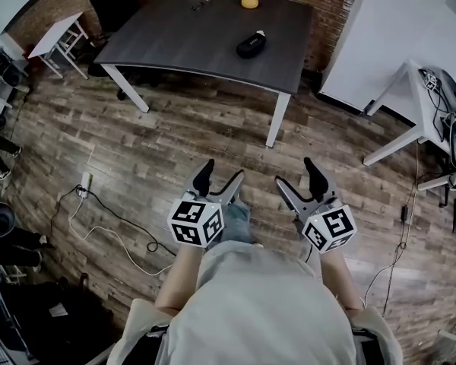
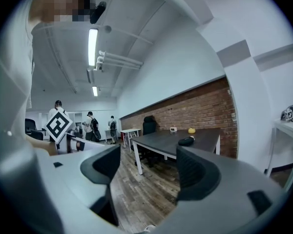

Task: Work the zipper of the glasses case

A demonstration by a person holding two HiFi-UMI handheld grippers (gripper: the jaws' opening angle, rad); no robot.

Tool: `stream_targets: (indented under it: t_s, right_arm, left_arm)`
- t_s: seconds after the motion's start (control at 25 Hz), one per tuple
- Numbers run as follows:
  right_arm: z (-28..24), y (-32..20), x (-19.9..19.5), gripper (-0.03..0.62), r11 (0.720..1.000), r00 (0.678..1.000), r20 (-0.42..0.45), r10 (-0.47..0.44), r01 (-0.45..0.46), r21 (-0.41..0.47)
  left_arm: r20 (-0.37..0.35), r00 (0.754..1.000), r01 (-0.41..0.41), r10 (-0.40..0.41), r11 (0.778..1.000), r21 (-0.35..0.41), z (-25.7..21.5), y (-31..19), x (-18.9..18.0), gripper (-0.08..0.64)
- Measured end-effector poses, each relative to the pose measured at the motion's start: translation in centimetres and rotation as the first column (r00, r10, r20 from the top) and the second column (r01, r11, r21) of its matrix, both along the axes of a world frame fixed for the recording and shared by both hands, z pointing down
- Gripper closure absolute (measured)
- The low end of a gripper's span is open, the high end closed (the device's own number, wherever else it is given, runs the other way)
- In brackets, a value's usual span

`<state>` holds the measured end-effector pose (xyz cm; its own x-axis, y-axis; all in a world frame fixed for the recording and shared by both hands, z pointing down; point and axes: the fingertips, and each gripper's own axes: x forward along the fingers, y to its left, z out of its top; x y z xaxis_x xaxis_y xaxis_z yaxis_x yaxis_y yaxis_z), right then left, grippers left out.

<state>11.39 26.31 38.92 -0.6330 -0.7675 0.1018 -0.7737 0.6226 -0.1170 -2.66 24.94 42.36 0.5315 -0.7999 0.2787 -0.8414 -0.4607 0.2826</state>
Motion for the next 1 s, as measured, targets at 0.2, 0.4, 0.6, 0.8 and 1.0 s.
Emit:
stream_targets:
  t_s: [0.2, 0.4, 0.6, 0.8, 1.0]
  right_arm:
    - [-0.3, -7.3, -1.0, 0.255, 1.0, 1.0, 0.006, 0.019, -0.019, -0.006]
    - [-1.7, -14.5, -3.1, 0.255, 0.999, 0.999, 0.013, 0.045, -0.045, 0.006]
    - [-2.4, -20.3, -5.7, 0.255, 0.999, 0.999, 0.007, 0.049, -0.049, 0.019]
    - [-2.8, -25.5, -7.1, 0.255, 0.996, 0.996, 0.011, 0.085, -0.085, 0.031]
    - [-2.8, -29.5, -7.6, 0.255, 0.994, 0.994, 0.019, 0.103, -0.104, 0.018]
  left_arm:
    - [0.007, 1.0, -0.011, 0.011, 1.0, 0.0, -0.1, -7.4, -1.2, 0.238]
    - [0.007, 0.998, -0.059, 0.059, 0.998, -0.023, -0.4, -14.4, -2.7, 0.238]
    - [0.019, 0.995, -0.093, 0.093, 0.995, -0.023, -0.8, -20.4, -4.4, 0.238]
    - [0.015, 0.993, -0.119, 0.119, 0.992, -0.033, -0.6, -25.9, -6.0, 0.238]
    - [0.015, 0.99, -0.141, 0.141, 0.989, -0.041, -0.5, -30.5, -6.6, 0.238]
